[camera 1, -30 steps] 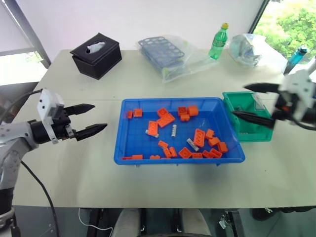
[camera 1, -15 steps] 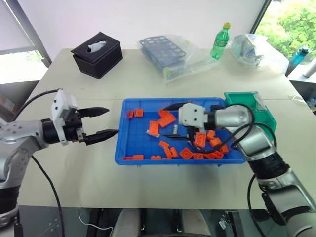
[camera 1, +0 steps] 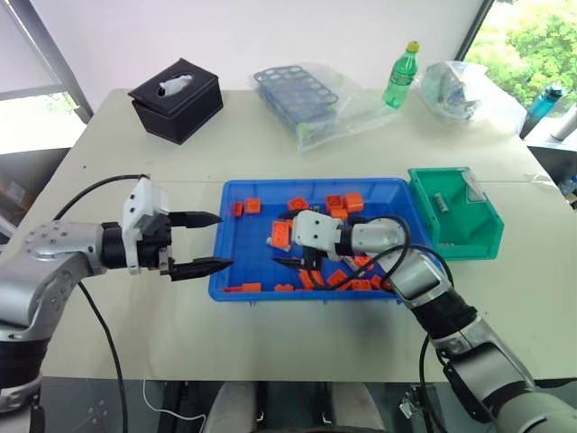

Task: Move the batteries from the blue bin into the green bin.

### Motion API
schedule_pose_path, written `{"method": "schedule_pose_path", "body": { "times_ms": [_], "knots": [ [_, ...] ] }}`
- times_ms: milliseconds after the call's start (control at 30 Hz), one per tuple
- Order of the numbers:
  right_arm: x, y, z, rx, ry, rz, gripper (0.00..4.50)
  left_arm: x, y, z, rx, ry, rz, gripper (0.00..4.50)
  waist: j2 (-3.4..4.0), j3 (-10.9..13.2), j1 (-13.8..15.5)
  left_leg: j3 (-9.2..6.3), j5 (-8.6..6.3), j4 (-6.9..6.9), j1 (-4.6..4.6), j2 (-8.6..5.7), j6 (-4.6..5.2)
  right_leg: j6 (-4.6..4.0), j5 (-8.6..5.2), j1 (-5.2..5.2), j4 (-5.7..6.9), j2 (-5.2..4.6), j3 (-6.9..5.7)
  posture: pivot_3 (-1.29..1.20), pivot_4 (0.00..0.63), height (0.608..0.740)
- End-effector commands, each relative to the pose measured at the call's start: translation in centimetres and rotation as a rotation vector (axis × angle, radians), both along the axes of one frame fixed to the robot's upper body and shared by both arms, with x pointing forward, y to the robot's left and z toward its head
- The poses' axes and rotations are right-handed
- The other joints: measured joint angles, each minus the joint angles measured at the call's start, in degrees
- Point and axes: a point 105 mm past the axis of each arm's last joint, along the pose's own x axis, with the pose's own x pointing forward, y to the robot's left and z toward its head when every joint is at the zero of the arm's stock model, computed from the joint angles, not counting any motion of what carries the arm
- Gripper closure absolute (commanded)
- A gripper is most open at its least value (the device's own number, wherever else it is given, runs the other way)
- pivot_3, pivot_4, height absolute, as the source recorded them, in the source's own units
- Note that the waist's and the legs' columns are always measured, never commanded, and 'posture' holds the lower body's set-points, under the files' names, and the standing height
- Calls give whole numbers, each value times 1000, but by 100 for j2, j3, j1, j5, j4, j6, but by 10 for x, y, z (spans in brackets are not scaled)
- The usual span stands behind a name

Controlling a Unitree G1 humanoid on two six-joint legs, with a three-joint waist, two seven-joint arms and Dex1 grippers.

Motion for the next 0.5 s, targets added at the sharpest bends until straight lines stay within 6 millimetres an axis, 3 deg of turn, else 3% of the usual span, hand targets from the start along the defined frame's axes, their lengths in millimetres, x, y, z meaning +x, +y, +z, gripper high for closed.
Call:
{"method": "schedule_pose_path", "body": {
  "times_ms": [33, 167, 200, 300, 500],
  "knots": [
    [5, 6, 8, 28, -45, 3, 67, 1, -3, 8, 10, -48, -22, 0, 0, 0, -3, 0, 0, 0, 0, 0, 0, 0, 0, 0, 1, 1, 0, 0, 150, 716],
    [9, 8, 5, 31, -44, -4, 67, 7, -9, 7, -5, -82, -17, 0, 0, 0, -3, 0, 0, 0, 0, 0, 0, 0, 0, -2, 5, 3, 1, 0, 150, 716],
    [9, 8, 4, 39, -39, -2, 298, 7, -10, 5, -5, -84, -22, 0, 0, 0, -3, 0, 0, 0, 0, 0, 0, 0, 0, -3, 7, 3, 1, 0, 150, 716],
    [6, 11, 7, 81, -10, 6, 1307, 5, -10, -1, -29, -58, -34, 0, 0, 0, -5, 0, 0, 1, -1, 0, 0, 0, 0, -5, 10, 4, 2, 0, 150, 716],
    [2, 11, 11, 109, 18, 4, 4142, 9, -7, -15, -50, -134, -31, 0, -1, 0, -4, 0, 0, 2, 0, 1, -1, 0, 0, -7, 14, 4, 3, 0, 150, 716]
  ]
}}
